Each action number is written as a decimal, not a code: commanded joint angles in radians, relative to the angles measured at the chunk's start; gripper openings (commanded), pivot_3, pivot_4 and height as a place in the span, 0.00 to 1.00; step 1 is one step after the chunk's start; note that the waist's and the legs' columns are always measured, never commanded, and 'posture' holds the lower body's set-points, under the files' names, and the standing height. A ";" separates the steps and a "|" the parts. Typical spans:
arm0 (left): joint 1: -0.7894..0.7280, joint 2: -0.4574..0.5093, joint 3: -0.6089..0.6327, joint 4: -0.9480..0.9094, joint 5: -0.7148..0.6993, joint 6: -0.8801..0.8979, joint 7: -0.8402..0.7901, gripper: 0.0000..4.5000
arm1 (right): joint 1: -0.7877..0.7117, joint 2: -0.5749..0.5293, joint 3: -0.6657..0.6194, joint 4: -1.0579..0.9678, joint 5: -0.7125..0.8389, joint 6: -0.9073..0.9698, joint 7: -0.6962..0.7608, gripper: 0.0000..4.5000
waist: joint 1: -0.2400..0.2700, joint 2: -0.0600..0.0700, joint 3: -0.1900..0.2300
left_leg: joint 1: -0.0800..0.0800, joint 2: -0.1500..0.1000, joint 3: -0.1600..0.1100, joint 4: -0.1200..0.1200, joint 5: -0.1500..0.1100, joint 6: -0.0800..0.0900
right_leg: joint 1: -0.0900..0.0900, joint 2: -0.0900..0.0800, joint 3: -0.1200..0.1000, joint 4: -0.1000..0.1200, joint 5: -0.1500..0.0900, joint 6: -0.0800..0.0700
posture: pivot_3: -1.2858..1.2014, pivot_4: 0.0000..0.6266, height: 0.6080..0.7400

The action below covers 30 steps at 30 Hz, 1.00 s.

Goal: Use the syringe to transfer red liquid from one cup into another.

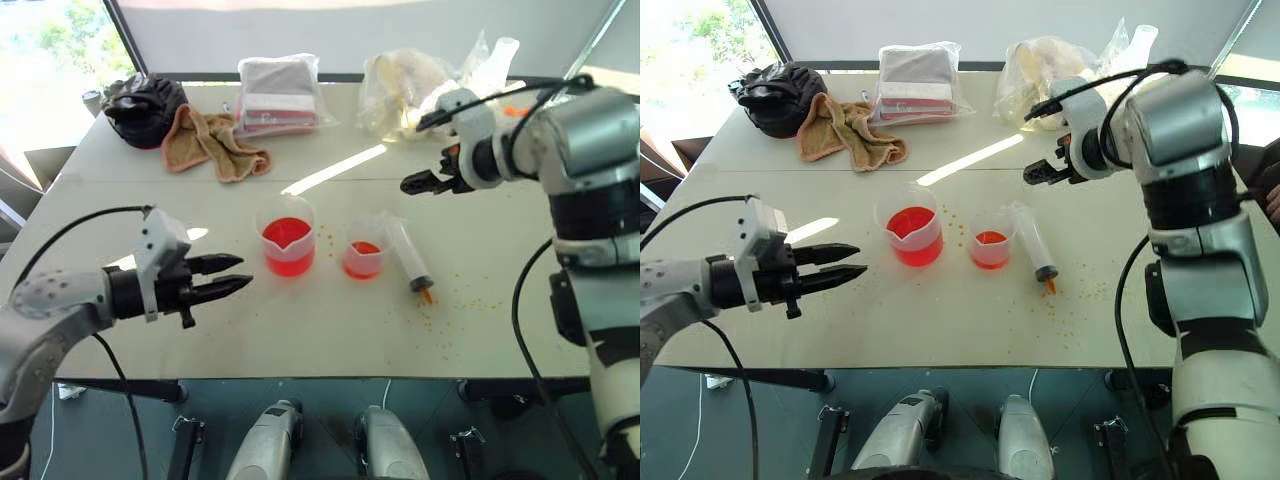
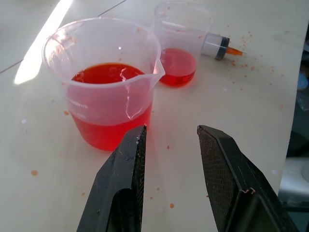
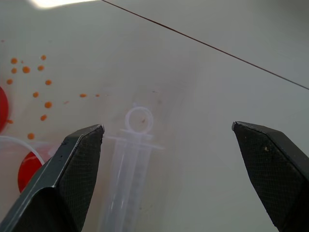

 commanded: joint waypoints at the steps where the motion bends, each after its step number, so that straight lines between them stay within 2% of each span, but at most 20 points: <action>1: -0.055 0.012 0.000 0.020 0.037 -0.045 -0.001 0.39 | -0.059 0.011 0.051 0.105 0.000 0.003 0.041 0.99 | 0.002 0.000 0.000 | 0.000 0.000 0.000 0.000 0.000 0.000 | 0.000 0.000 0.000 0.000 0.000 0.000 | 0.52 0.24 0.97; 12: -0.131 0.006 -0.020 0.027 0.049 -0.042 0.011 0.39 | -0.070 0.053 0.222 0.208 -0.003 -0.025 0.161 0.99 | -0.003 0.000 0.000 | 0.000 0.000 0.000 0.000 0.000 0.000 | -0.002 0.001 0.001 0.003 0.001 0.001 | 0.52 0.24 0.97; 30: -0.158 0.015 0.003 0.014 0.061 -0.036 0.044 0.39 | 0.040 0.149 0.245 0.334 -0.077 -0.105 0.166 0.99 | -0.004 0.000 0.000 | 0.000 0.000 0.000 0.001 0.003 -0.004 | -0.003 0.001 0.001 0.006 0.001 0.002 | 0.52 0.24 0.97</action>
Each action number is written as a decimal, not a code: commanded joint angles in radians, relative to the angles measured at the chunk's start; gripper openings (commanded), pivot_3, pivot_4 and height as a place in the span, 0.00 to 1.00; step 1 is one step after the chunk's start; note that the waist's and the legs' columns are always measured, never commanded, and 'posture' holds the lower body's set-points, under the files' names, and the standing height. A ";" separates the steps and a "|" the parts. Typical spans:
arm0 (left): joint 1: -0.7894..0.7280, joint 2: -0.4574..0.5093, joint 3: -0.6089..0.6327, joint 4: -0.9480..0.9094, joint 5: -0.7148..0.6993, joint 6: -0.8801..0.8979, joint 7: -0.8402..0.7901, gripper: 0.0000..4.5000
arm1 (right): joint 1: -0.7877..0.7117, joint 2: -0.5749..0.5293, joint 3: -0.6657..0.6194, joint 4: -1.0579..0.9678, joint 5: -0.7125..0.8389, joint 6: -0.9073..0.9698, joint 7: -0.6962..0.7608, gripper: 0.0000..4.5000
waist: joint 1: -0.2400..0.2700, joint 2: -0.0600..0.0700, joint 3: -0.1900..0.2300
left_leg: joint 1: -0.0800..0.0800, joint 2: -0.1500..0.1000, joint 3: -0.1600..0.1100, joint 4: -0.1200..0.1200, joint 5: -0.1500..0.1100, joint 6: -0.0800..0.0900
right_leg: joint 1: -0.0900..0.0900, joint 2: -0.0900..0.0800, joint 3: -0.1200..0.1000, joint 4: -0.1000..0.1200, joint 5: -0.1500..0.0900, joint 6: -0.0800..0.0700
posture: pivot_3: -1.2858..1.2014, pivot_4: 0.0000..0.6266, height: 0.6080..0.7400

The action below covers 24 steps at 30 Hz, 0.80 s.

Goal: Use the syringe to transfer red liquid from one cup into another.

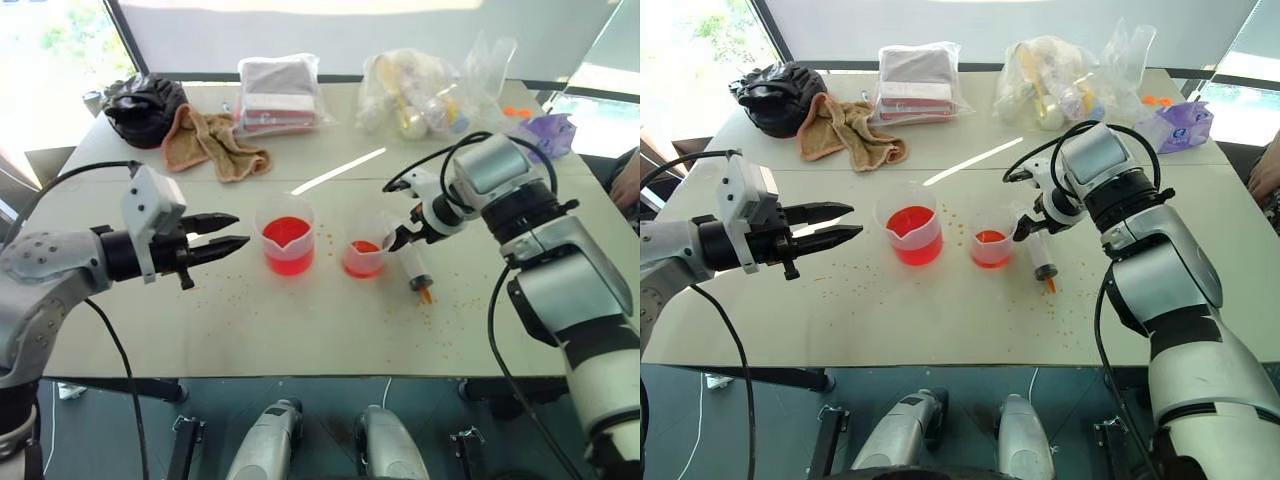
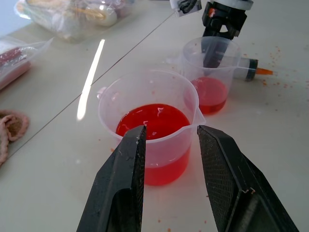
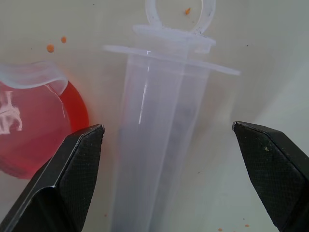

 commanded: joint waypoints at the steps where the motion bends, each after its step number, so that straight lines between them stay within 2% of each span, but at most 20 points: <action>1: -0.013 0.016 0.033 -0.028 -0.003 -0.005 0.006 0.39 | 0.003 0.012 -0.017 0.004 -0.023 -0.016 -0.006 0.94 | 0.000 0.000 0.000 | 0.000 0.000 0.000 0.000 0.000 0.000 | 0.000 0.000 0.000 0.000 0.000 0.000 | 0.52 0.24 0.97; 3: -0.012 0.018 0.033 -0.029 -0.004 -0.005 0.005 0.39 | 0.006 0.014 -0.024 0.000 -0.032 -0.024 -0.009 0.81 | 0.000 0.000 0.000 | 0.000 0.000 0.000 0.000 0.000 0.000 | 0.000 0.000 0.000 0.001 0.000 0.000 | 0.52 0.24 0.97; 6: -0.025 0.018 0.026 -0.024 0.000 -0.007 0.006 0.39 | 0.015 0.015 -0.021 0.004 -0.042 -0.030 -0.005 0.47 | 0.001 0.000 0.000 | 0.000 0.000 0.000 0.001 0.000 0.000 | 0.000 0.000 0.000 0.002 0.000 0.000 | 0.52 0.24 0.97; 8: -0.033 0.023 0.023 -0.016 0.005 -0.012 0.000 0.39 | 0.020 0.015 -0.016 0.005 -0.047 -0.030 -0.003 0.31 | 0.001 0.000 0.000 | 0.000 0.000 0.000 0.001 0.000 0.000 | 0.000 0.000 0.000 0.002 0.000 0.000 | 0.52 0.24 0.97; 13: -0.045 0.034 0.021 0.007 0.016 -0.020 -0.021 0.39 | 0.030 -0.014 -0.011 -0.010 -0.070 -0.033 -0.018 0.31 | 0.002 0.000 0.000 | 0.001 0.000 0.000 0.002 0.000 0.001 | 0.000 0.000 0.000 0.003 0.000 0.000 | 0.52 0.24 0.97; 15: -0.053 0.042 0.030 0.021 0.014 -0.019 -0.030 0.39 | 0.030 -0.044 -0.048 -0.031 -0.096 -0.070 -0.058 0.31 | 0.004 0.000 0.000 | 0.001 0.000 0.000 0.002 0.000 0.001 | 0.000 0.000 0.000 0.004 0.000 0.000 | 0.52 0.24 0.97; 17: -0.068 0.054 0.041 0.041 0.004 -0.012 -0.046 0.39 | 0.022 -0.077 -0.116 -0.070 -0.118 -0.171 -0.105 0.31 | 0.010 0.000 0.000 | 0.001 0.000 0.000 0.003 0.000 0.001 | 0.000 0.000 0.000 0.004 0.000 0.000 | 0.52 0.24 0.97; 19: -0.106 0.059 0.046 0.076 -0.010 -0.008 -0.055 0.39 | 0.000 -0.085 -0.264 -0.092 -0.098 -0.303 -0.176 0.31 | 0.012 0.000 0.000 | 0.000 -0.001 0.000 0.003 0.000 0.001 | -0.001 0.000 0.000 0.004 0.001 0.001 | 0.52 0.24 0.97; 24: -0.242 0.046 0.037 0.175 -0.052 0.013 -0.075 0.39 | 0.038 -0.064 -0.465 -0.252 -0.087 -0.725 -0.259 0.31 | -0.005 0.000 0.000 | 0.000 0.000 0.001 0.002 0.000 0.000 | -0.002 0.001 0.000 0.005 0.002 0.001 | 0.52 0.24 0.97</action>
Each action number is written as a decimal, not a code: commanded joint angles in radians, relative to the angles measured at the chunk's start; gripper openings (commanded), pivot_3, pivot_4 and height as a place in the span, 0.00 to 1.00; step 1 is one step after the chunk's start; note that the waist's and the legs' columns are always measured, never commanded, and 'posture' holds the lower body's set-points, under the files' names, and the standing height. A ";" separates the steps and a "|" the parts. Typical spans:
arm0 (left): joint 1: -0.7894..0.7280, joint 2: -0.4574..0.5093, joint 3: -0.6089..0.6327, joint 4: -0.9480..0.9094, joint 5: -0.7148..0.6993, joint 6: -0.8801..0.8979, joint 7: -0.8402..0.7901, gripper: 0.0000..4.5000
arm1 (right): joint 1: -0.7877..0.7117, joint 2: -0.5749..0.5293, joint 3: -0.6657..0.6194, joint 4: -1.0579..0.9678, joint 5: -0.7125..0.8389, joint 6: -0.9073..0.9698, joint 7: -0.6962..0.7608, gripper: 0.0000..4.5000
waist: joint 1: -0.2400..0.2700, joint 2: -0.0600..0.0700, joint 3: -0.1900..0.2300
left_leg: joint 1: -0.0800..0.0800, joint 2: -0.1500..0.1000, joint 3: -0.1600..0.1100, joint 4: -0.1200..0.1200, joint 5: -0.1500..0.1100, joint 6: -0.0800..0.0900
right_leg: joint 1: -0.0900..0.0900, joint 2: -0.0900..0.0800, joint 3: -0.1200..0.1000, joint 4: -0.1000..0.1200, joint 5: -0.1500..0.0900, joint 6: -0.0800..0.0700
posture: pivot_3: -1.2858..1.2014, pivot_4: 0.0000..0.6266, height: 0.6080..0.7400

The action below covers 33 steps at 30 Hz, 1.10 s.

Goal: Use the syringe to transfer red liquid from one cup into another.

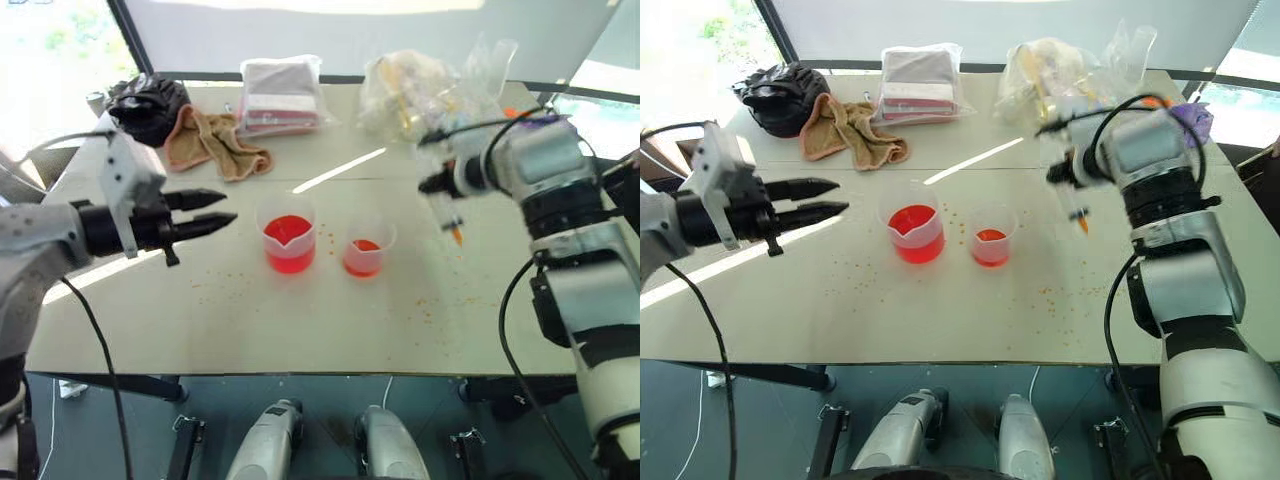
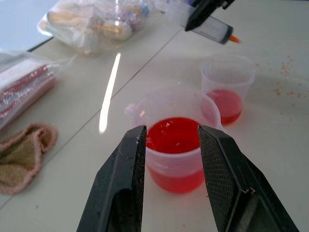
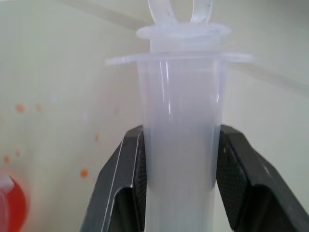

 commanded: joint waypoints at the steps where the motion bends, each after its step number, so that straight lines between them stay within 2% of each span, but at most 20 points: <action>1: -0.111 -0.008 0.029 0.062 -0.060 0.022 -0.011 0.39 | 0.004 0.022 -0.116 -0.146 -0.007 -0.292 -0.067 0.31 | -0.007 0.000 0.000 | 0.000 0.000 0.001 0.000 0.001 -0.002 | -0.001 0.000 0.000 0.003 0.000 0.000 | 0.52 0.24 0.97; 3: -0.191 -0.019 0.020 0.113 -0.077 0.039 -0.012 0.39 | 0.002 0.090 -0.185 -0.192 0.062 -0.309 -0.064 0.31 | -0.018 -0.001 0.000 | 0.000 0.000 0.001 0.000 0.001 -0.002 | -0.002 0.000 0.000 0.005 0.000 0.000 | 0.52 0.24 0.97; 6: -0.294 -0.032 0.007 0.175 -0.091 0.056 -0.016 0.39 | 0.011 0.255 -0.366 -0.345 0.298 -0.303 -0.048 0.31 | -0.034 -0.001 0.000 | 0.001 0.001 0.002 0.001 0.001 -0.001 | -0.002 0.000 0.001 0.007 0.000 0.000 | 0.52 0.24 0.97; 8: -0.340 -0.039 -0.005 0.202 -0.088 0.063 -0.016 0.39 | 0.047 0.341 -0.406 -0.446 0.397 -0.315 -0.017 0.31 | -0.043 -0.001 0.000 | 0.001 0.002 0.001 0.001 0.002 -0.002 | -0.002 0.001 0.001 0.009 0.000 0.000 | 0.52 0.24 0.97; 15: -0.418 -0.025 0.017 0.211 -0.126 0.120 -0.015 0.39 | 0.206 0.488 -0.284 -0.597 0.425 -0.401 0.034 0.31 | -0.041 -0.003 -0.001 | 0.001 0.001 0.000 0.004 0.002 -0.002 | -0.002 0.001 0.001 0.010 0.000 0.000 | 0.52 0.24 0.97; 21: -0.459 -0.012 0.059 0.199 -0.186 0.183 0.016 0.39 | 0.360 0.504 -0.096 -0.622 0.283 -0.586 0.106 0.31 | -0.044 -0.003 -0.001 | 0.001 0.001 0.000 0.003 0.003 -0.002 | -0.004 0.002 0.002 0.013 0.000 0.000 | 0.52 0.24 0.97; 33: -0.450 -0.016 0.043 0.134 -0.264 0.255 0.031 0.39 | 0.419 0.577 -0.029 -0.492 0.179 -0.745 0.098 0.31 | -0.043 -0.003 -0.001 | 0.002 0.002 -0.001 0.003 0.004 -0.003 | -0.003 0.005 0.004 0.014 0.000 0.000 | 0.52 0.24 0.97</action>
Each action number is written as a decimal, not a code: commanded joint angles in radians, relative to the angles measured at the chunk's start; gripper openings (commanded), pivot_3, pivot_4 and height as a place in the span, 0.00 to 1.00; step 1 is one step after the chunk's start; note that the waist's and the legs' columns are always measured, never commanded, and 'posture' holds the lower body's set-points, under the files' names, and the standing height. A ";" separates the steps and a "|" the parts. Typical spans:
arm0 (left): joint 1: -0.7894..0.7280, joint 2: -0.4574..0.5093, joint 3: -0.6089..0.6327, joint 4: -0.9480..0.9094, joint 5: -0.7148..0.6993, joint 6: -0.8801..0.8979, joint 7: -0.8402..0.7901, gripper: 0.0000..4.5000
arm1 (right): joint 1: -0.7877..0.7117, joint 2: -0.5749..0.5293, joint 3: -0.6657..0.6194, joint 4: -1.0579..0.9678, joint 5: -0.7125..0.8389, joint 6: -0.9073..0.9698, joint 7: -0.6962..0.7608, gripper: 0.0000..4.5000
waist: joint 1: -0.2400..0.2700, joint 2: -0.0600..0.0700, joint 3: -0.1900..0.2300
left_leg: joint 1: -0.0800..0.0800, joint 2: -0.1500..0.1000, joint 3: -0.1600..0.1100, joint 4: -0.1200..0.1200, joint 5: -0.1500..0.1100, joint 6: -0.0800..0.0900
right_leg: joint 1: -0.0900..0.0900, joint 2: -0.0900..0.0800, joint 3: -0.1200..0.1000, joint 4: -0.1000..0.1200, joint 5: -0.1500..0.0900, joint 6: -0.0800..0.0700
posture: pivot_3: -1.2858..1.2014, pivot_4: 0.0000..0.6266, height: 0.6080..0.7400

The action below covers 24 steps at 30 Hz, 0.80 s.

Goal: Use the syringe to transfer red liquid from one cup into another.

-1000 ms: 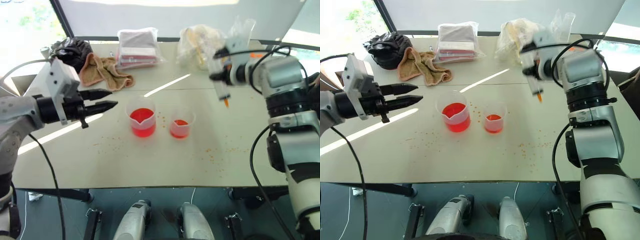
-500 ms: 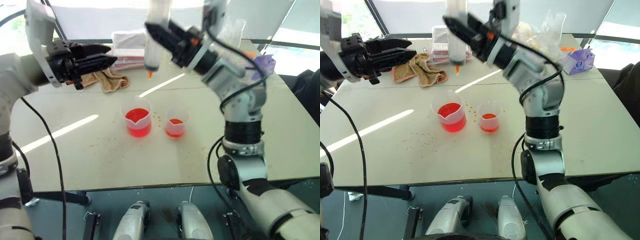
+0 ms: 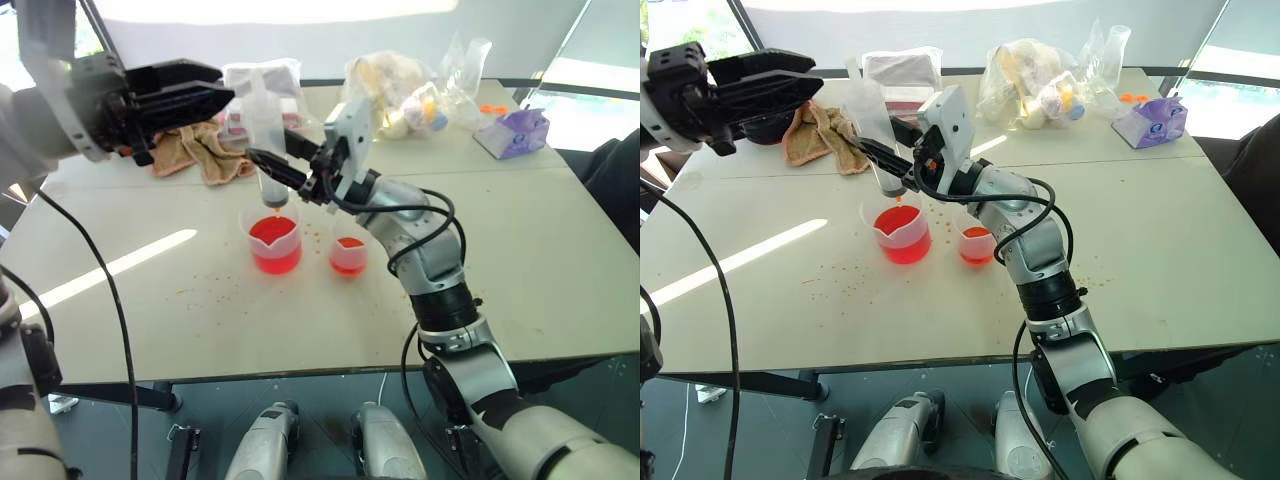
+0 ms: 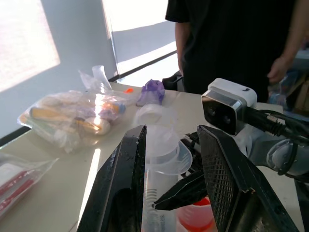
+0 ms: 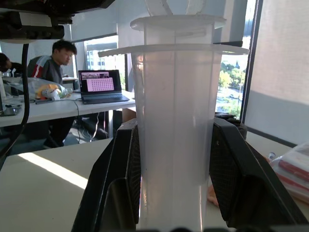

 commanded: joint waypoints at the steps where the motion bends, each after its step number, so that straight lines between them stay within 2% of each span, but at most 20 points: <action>1: -0.004 0.008 0.005 -0.028 -0.019 0.007 -0.007 0.39 | -0.002 0.017 0.007 0.001 -0.015 -0.042 0.001 0.31 | -0.001 0.000 0.000 | 0.000 0.000 0.000 0.000 0.000 0.000 | 0.000 0.000 0.000 0.000 0.000 0.000 | 0.52 0.24 0.97; 16: 0.067 -0.009 -0.067 -0.006 0.098 -0.078 -0.035 0.39 | 0.017 0.050 0.018 0.036 -0.049 -0.072 -0.014 0.31 | -0.001 0.000 0.000 | 0.001 0.002 0.000 -0.001 0.001 -0.001 | -0.001 0.003 0.002 0.000 0.001 -0.001 | 0.52 0.24 0.97; 24: 0.081 -0.074 -0.081 -0.010 0.111 -0.079 -0.013 0.39 | 0.033 0.062 0.038 0.026 -0.056 -0.065 -0.016 0.31 | 0.000 0.000 0.000 | 0.001 0.002 0.000 -0.001 0.001 -0.001 | -0.001 0.003 0.002 0.000 0.001 -0.001 | 0.52 0.24 0.97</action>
